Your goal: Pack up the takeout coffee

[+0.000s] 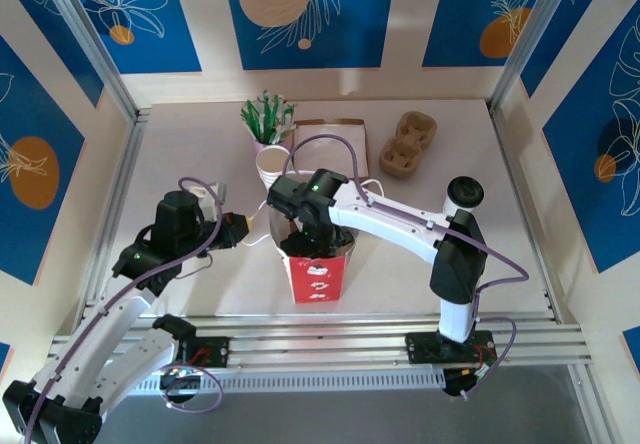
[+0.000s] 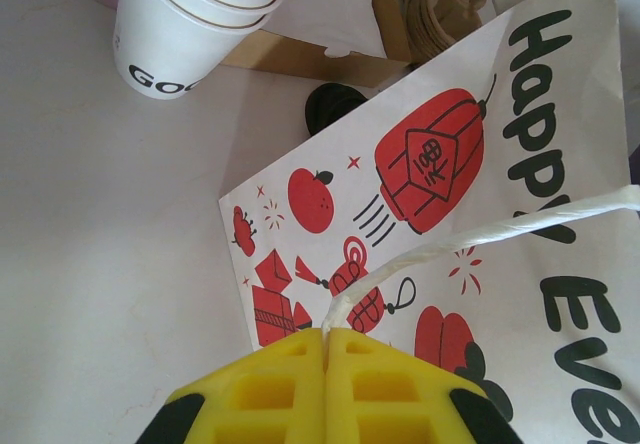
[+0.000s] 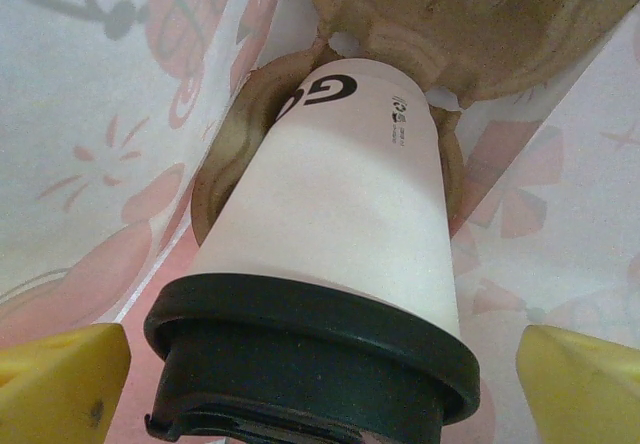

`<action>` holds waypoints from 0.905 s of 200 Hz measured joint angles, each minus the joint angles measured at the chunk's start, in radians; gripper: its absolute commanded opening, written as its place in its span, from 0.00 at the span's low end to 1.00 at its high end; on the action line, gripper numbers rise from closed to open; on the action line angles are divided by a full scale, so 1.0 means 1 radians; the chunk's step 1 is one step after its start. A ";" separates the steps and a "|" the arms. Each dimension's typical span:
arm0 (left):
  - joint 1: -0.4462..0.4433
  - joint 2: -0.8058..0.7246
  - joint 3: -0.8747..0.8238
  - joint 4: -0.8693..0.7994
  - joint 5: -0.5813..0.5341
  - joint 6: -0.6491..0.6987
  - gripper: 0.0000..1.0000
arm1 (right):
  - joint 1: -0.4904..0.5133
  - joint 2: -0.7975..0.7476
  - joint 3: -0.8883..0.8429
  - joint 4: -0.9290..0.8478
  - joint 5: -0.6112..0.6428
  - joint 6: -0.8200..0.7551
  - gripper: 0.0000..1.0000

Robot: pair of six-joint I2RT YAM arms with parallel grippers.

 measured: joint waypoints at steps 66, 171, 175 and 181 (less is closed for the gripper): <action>0.000 0.000 0.000 0.000 0.000 0.000 0.00 | 0.001 0.000 0.000 0.001 0.002 0.000 0.97; 0.000 -0.002 0.000 0.000 0.000 0.000 0.00 | -0.003 -0.011 -0.032 0.026 -0.006 0.000 0.90; 0.000 -0.002 0.000 0.000 0.000 0.000 0.00 | -0.004 -0.011 -0.032 0.027 -0.006 0.000 0.89; 0.000 -0.002 0.000 0.000 0.000 0.000 0.00 | -0.004 -0.012 -0.032 0.029 -0.006 0.000 0.88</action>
